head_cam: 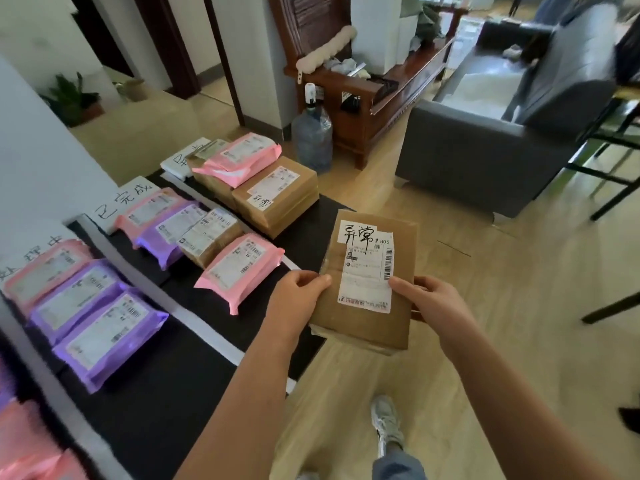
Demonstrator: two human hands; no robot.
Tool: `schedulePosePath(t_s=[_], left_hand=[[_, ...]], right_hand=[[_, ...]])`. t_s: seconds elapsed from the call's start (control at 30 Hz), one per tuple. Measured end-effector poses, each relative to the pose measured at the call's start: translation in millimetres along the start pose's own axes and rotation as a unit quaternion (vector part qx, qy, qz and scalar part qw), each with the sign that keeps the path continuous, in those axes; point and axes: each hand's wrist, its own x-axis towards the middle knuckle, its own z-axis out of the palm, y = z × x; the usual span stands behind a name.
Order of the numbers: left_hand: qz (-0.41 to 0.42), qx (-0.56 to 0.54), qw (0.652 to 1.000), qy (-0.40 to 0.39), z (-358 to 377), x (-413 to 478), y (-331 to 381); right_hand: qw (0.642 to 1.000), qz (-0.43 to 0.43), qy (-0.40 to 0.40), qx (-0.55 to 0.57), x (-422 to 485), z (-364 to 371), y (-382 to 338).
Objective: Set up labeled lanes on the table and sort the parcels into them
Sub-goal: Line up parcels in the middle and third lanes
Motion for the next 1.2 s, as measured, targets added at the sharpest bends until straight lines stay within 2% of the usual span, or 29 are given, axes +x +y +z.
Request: schedulePosePath(t_s=[0.3, 0.47, 0.63, 0.83, 1.03, 1.2], left_hand=[[-0.014, -0.018, 0.997, 0.079, 62, 66, 40], [-0.046, 0.006, 0.994, 0.098, 62, 109, 47], [-0.079, 0.018, 0.985, 0.149, 56, 156, 46], [-0.067, 0.062, 0.983, 0.161, 39, 196, 41], [-0.043, 0.164, 0.967, 0.188, 37, 202, 29], [-0.1, 0.031, 0.944, 0.313, 59, 181, 21]], right_hand=[[0.992, 0.019, -0.097, -0.072, 140, -25, -36], [0.985, 0.039, -0.126, -0.115, 189, -7, -46], [0.973, 0.083, -0.153, -0.153, 222, 20, -50], [0.959, 0.114, -0.157, -0.206, 228, 46, -50], [0.954, 0.084, -0.148, -0.247, 233, 45, -51], [0.972, -0.01, -0.059, -0.229, 251, 33, -63]])
